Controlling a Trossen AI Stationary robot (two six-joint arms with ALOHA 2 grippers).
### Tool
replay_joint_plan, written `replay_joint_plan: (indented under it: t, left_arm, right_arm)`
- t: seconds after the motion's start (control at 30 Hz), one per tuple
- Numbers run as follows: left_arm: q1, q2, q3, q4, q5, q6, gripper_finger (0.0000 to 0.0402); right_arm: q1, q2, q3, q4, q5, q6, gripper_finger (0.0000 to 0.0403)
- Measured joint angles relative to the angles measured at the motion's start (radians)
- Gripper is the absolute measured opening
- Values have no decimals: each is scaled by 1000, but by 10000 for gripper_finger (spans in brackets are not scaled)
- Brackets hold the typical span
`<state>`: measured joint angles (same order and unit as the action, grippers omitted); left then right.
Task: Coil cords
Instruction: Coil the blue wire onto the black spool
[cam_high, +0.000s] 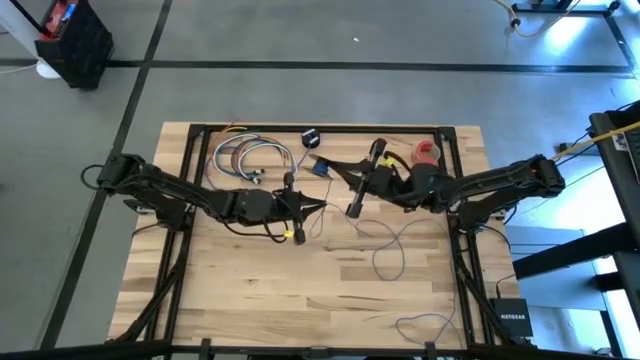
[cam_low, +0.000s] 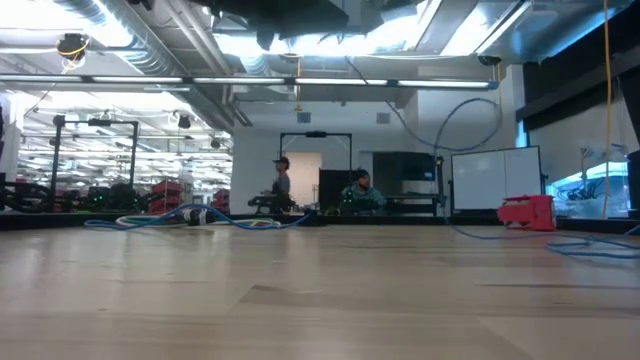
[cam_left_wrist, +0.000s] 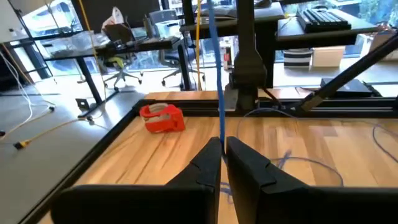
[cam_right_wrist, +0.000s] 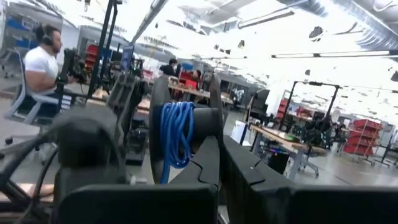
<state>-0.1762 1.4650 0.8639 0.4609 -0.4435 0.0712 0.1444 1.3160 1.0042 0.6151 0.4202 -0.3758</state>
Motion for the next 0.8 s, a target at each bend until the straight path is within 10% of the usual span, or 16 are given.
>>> replay_joint_plan:
  t: [0.8]
  left_arm:
    - [85, 167, 1, 47, 66, 40, 48]
  right_arm:
    - [0, -134, -1, -80, -21, -25, 5]
